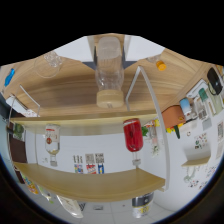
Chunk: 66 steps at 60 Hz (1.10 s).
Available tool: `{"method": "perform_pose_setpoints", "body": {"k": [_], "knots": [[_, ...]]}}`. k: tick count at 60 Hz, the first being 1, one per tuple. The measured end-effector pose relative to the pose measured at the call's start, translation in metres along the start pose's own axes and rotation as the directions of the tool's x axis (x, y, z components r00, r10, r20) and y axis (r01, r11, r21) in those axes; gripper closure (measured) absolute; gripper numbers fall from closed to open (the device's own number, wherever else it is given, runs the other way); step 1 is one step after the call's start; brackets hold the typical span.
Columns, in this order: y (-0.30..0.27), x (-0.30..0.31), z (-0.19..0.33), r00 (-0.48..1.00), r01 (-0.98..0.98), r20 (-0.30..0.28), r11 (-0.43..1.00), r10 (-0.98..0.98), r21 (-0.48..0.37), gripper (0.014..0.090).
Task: Make me a cup of Mount Fuji.
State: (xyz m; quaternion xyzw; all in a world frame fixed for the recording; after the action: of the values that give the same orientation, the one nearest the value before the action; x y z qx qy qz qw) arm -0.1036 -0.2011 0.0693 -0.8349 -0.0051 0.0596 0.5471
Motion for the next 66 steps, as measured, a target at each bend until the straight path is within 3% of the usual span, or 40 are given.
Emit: {"method": "perform_pose_setpoints", "body": {"k": [28, 35, 39, 47, 54, 61, 66], "knots": [[0.020, -0.007, -0.017, 0.997, 0.071, -0.006, 0.997, -0.071, 0.010, 0.0610], [0.023, -0.011, -0.025, 0.999, 0.033, 0.032, 0.999, -0.031, -0.038, 0.0411], [0.020, -0.011, -0.033, 0.998, 0.051, 0.047, 0.997, -0.048, -0.060, 0.0185], [-0.011, -0.005, -0.066, 0.996, 0.068, 0.058, 0.997, -0.066, -0.030, 0.0191], [-0.037, 0.022, -0.096, 0.996, 0.087, 0.004, 0.996, -0.087, -0.010, 0.0185], [-0.046, 0.056, -0.116, 0.995, 0.079, -0.049, 0.995, -0.081, -0.055, 0.0187], [-0.060, 0.073, -0.127, 0.997, 0.053, -0.052, 0.995, -0.057, -0.086, 0.0191]]}}
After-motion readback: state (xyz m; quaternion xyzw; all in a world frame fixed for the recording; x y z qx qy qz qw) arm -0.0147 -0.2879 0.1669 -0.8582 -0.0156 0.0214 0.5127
